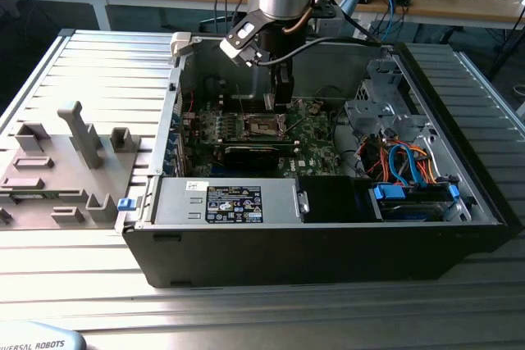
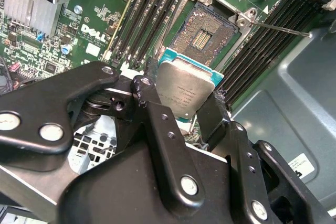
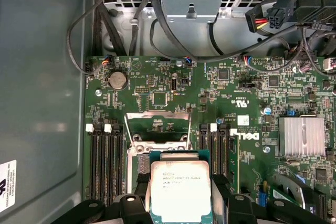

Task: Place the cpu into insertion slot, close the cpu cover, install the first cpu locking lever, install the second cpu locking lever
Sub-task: 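Place the cpu into insertion slot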

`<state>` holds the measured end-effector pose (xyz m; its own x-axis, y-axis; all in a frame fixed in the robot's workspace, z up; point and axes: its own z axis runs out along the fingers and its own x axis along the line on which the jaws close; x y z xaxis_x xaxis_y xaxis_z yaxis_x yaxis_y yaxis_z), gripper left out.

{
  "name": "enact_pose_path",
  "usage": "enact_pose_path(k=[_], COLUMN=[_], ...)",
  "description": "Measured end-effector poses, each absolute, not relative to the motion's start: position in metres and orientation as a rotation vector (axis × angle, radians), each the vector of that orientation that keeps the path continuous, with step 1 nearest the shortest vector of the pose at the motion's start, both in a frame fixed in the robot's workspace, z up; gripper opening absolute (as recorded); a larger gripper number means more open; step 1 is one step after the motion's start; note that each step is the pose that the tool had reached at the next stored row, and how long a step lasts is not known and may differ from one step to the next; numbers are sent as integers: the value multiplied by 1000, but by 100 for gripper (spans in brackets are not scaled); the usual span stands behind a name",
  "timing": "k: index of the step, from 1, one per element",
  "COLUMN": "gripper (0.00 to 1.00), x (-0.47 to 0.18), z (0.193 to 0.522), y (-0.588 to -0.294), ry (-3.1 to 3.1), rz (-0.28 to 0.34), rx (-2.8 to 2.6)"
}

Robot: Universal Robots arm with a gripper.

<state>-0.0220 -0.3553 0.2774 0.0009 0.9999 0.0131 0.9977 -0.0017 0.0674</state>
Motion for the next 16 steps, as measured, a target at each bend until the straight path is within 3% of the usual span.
enact_pose_path(k=[16], gripper=[54], x=[-22], z=[277], y=[-355], ry=[2181], rz=[88], rx=[2206])
